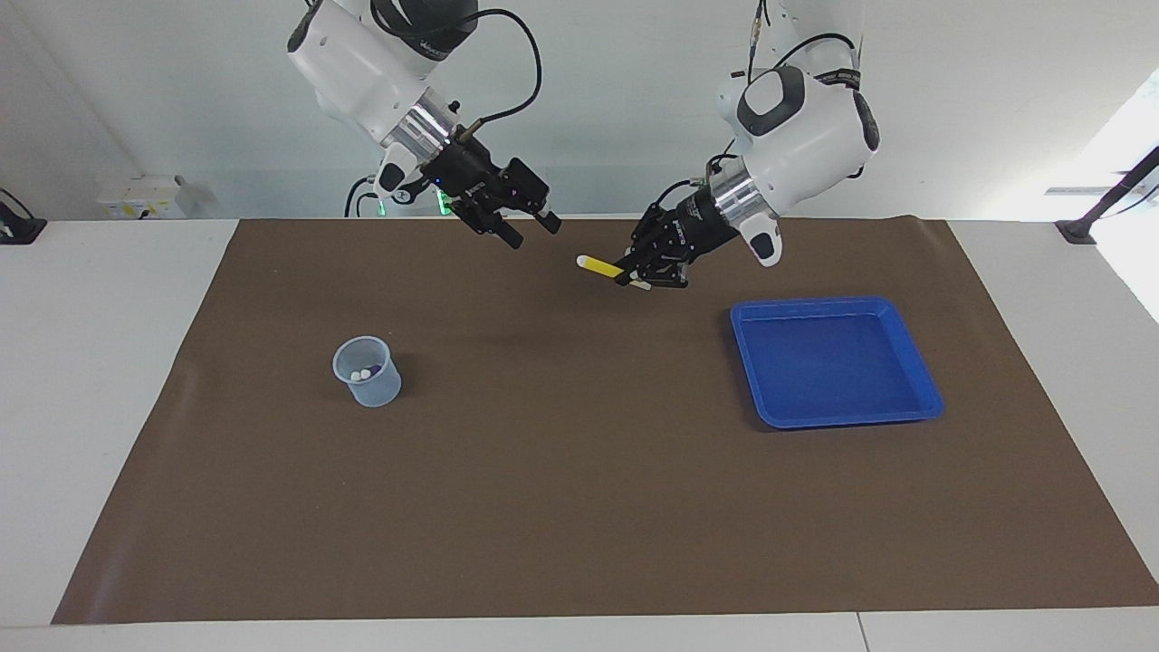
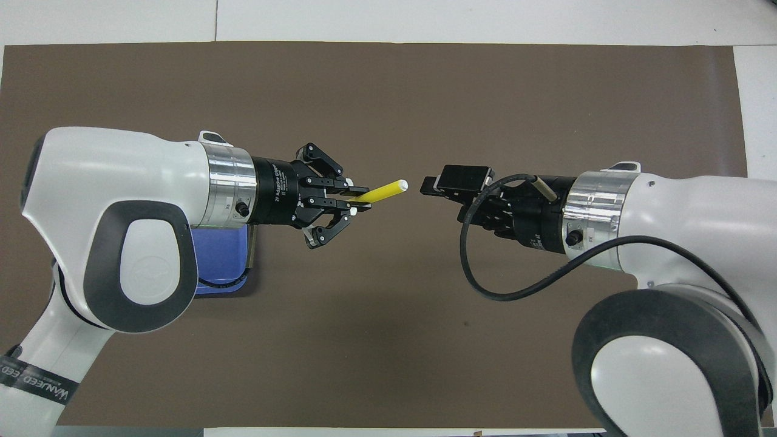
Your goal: Transfer and insert pens with both arms
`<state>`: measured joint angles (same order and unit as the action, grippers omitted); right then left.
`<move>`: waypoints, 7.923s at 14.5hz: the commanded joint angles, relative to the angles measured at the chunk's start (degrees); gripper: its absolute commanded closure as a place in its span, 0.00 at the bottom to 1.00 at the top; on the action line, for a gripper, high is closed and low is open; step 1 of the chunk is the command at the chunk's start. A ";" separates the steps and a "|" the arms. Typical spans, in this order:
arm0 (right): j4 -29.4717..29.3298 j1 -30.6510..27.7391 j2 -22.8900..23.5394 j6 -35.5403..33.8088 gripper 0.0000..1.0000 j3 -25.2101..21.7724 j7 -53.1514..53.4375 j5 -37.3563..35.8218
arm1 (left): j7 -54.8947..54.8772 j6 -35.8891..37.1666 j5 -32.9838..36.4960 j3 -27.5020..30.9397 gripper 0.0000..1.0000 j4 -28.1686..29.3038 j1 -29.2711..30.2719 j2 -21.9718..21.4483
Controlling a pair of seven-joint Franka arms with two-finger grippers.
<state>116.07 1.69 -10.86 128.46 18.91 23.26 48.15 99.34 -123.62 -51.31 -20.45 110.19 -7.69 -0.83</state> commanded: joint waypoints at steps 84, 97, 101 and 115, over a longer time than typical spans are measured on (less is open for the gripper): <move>1.34 -16.46 9.72 -4.63 1.00 -0.36 -48.57 -43.85 | -31.28 4.43 10.17 1.12 0.00 6.18 11.29 -4.97; -12.76 -17.94 9.19 -22.95 0.00 -1.33 -48.40 -44.19 | -73.90 33.33 40.48 4.62 0.00 -7.34 17.10 -1.28; -23.67 -20.23 8.49 -39.39 0.00 -2.82 -48.13 -45.69 | -84.19 43.18 46.47 15.85 0.00 -16.12 6.76 0.65; -28.27 -18.12 7.88 -47.42 0.00 -2.47 -38.64 -47.36 | -99.95 47.77 50.43 23.00 0.00 -23.00 -1.18 0.04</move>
<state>89.07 -15.95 -3.50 82.30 16.04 -15.64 2.05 -0.17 -74.65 -2.32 1.98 87.62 -8.34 -0.98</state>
